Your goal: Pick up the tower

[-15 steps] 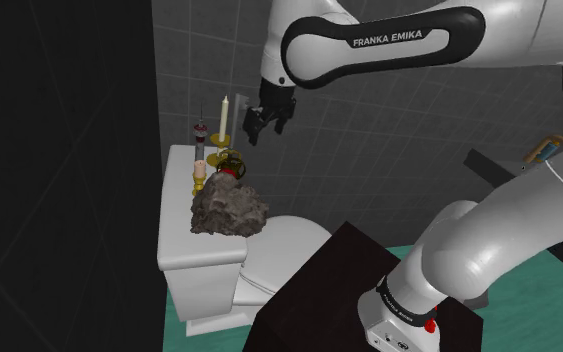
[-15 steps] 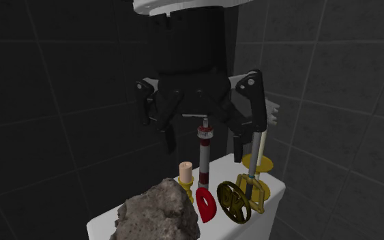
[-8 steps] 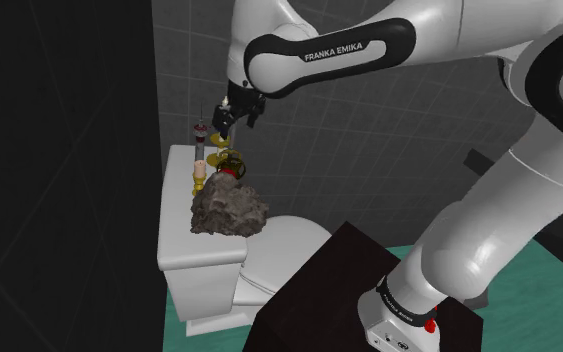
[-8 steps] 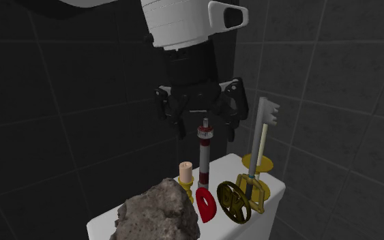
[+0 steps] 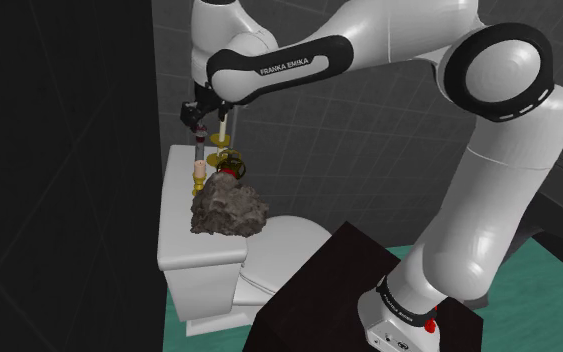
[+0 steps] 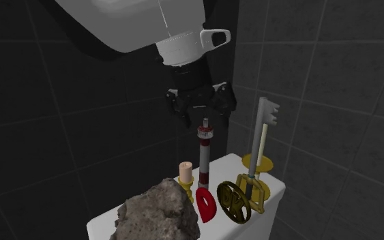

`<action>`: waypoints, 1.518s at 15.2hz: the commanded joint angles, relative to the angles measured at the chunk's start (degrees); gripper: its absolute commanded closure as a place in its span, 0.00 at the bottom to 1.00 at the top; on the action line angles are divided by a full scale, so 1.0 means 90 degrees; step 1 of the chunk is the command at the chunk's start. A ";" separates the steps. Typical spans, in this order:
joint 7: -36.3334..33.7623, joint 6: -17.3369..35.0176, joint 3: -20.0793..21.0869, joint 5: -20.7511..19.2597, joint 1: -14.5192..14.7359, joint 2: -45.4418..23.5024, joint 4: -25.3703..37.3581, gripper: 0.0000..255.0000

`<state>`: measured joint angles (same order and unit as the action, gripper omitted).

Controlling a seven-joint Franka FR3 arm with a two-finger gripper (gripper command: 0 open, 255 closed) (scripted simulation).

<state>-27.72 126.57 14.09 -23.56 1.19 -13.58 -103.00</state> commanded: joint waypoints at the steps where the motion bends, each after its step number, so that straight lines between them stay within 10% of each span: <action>1: -0.0148 0.0032 -0.0024 -0.0185 0.0085 -0.0306 0.0284 0.00; 9: -0.0376 0.0472 -0.0090 -0.0377 0.0110 -0.0513 0.0014 0.00; 10: -0.0374 0.0456 -0.0087 -0.0372 0.0113 -0.0511 0.0027 1.00; 23: -0.0235 0.0207 -0.0049 -0.0256 0.0094 -0.0381 0.0170 1.00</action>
<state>-29.99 129.04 13.52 -26.09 1.98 -17.37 -101.73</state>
